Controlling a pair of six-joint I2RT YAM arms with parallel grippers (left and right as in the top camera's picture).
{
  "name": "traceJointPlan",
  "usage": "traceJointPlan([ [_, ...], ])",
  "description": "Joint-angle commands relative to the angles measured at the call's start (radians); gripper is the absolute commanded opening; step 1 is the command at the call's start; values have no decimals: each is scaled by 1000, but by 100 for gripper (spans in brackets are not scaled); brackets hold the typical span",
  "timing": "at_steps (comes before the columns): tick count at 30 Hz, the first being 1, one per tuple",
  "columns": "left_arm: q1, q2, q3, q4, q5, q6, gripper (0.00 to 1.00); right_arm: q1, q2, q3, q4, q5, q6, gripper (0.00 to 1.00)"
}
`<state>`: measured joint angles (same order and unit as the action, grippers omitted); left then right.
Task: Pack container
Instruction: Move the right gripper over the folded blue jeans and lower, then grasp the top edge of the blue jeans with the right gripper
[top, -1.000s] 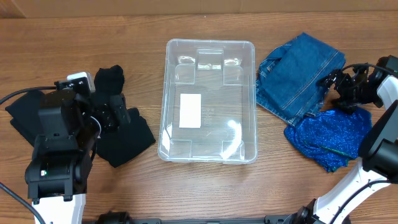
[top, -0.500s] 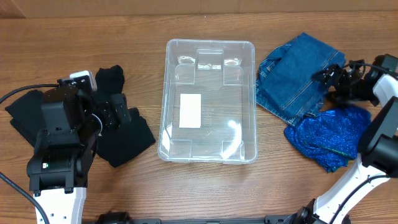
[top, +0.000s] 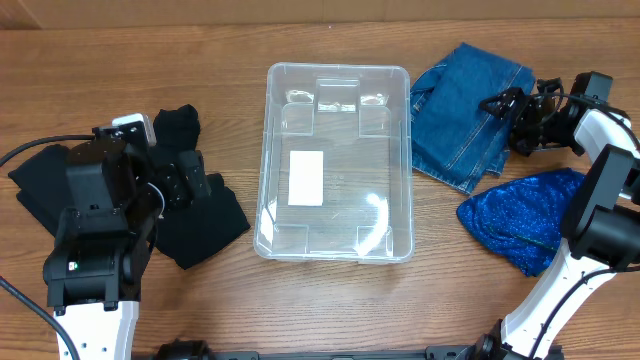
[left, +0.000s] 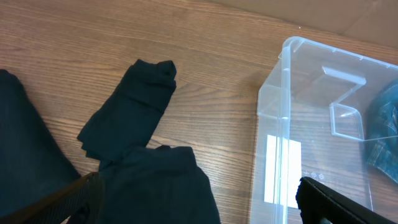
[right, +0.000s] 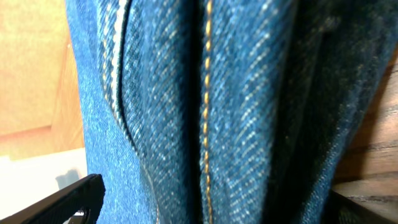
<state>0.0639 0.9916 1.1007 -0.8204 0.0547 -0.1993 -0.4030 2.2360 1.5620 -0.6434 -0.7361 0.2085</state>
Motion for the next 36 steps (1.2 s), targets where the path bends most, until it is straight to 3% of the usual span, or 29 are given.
traceJointPlan([
  [1,-5,3,26,1,-13,20,100,24,104,-51,-50,275,91,100],
  [6,-6,3,26,1,-13,19,100,4,104,-51,-92,440,142,100],
  [14,-6,3,26,1,-10,19,100,-3,127,-66,-57,446,152,100],
  [27,-6,3,26,3,-10,19,100,45,256,-66,3,230,100,98],
  [32,-6,3,26,6,-8,18,100,62,257,-66,4,224,81,85],
  [36,-6,3,26,7,-2,16,100,66,257,-66,4,222,53,58],
])
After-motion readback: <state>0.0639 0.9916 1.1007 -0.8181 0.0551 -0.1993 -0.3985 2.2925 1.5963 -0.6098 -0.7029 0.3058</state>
